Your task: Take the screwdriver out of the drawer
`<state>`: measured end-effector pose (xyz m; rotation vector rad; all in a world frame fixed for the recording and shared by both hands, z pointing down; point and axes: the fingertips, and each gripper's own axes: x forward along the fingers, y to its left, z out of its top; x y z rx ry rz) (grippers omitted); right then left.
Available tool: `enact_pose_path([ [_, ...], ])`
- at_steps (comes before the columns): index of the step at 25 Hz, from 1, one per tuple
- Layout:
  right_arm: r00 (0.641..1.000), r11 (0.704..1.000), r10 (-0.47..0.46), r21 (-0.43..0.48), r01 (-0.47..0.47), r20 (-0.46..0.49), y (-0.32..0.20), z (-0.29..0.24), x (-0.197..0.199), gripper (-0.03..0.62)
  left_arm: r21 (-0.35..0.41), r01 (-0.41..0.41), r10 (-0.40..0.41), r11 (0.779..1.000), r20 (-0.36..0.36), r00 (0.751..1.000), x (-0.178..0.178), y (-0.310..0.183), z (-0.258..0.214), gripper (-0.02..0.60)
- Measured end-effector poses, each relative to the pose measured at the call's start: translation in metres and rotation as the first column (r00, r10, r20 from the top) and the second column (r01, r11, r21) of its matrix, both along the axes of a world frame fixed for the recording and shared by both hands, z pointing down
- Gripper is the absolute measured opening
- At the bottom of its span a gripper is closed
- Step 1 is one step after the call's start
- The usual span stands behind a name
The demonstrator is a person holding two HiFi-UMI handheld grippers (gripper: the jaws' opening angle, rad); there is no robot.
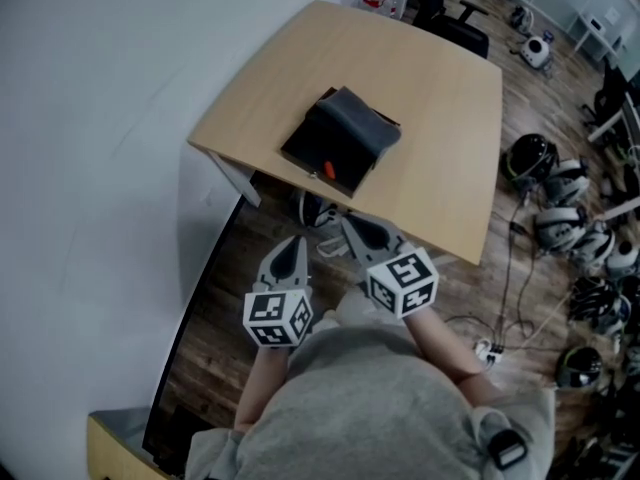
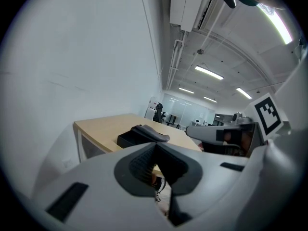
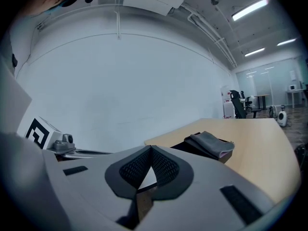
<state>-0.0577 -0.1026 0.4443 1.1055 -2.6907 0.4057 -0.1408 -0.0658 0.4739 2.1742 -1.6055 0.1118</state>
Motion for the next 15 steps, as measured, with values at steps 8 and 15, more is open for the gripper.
enact_pose_path([
  [8,0.999,0.999,0.041,-0.018,-0.042,-0.03,-0.037,0.016,0.002,0.0,-0.025,0.001,-0.001,1.0,-0.013,1.0,-0.01,-0.022,0.012,0.0],
  [15,0.998,0.998,0.039,-0.039,-0.041,-0.047,-0.077,0.031,-0.006,-0.002,-0.033,0.01,-0.01,0.999,0.003,1.0,-0.021,-0.06,0.016,0.0],
])
